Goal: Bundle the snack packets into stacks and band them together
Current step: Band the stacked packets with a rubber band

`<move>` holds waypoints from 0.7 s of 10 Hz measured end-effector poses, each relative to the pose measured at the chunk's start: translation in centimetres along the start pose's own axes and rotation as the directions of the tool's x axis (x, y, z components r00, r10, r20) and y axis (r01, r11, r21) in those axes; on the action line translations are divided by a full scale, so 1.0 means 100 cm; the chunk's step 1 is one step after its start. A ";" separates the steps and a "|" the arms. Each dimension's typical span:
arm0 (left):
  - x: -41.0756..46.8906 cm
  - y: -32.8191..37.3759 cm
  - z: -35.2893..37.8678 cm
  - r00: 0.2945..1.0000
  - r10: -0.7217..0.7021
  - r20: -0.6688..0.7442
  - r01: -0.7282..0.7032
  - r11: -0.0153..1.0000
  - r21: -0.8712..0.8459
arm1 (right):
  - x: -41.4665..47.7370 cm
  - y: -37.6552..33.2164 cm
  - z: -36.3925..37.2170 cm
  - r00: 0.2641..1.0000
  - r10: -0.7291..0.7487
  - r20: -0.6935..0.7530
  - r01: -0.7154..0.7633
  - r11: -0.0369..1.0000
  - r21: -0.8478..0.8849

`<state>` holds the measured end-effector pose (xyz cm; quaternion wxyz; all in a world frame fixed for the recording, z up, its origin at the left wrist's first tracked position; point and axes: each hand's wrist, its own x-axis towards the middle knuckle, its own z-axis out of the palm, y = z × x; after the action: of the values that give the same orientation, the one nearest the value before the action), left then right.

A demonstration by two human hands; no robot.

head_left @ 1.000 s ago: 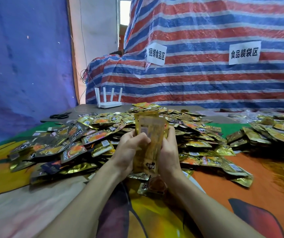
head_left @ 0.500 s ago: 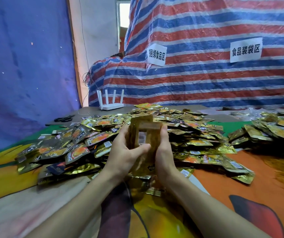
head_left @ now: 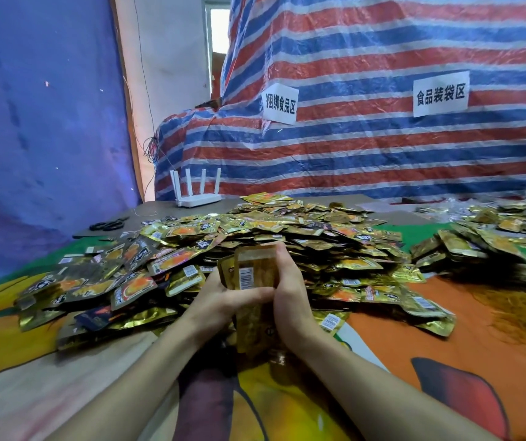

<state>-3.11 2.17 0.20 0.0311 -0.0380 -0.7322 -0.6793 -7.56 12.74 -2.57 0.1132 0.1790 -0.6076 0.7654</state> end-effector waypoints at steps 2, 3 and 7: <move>-0.003 -0.016 -0.009 0.995 0.080 -0.055 -0.078 0.996 0.039 | 0.000 0.001 0.001 1.000 0.011 0.020 -0.010 0.998 -0.058; -0.003 -0.014 -0.004 0.989 0.131 -0.076 -0.127 0.991 0.050 | -0.001 0.000 0.002 0.999 0.033 0.017 -0.032 0.998 -0.053; -0.012 -0.007 0.015 0.977 0.206 0.064 -0.207 0.978 0.010 | 0.001 -0.040 -0.037 0.956 -0.182 -0.232 0.097 0.937 -0.335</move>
<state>-1.93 3.65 -0.70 0.0788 -0.1347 -0.7306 -0.6648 -6.59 17.31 0.28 0.2737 0.0997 -0.6891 0.6635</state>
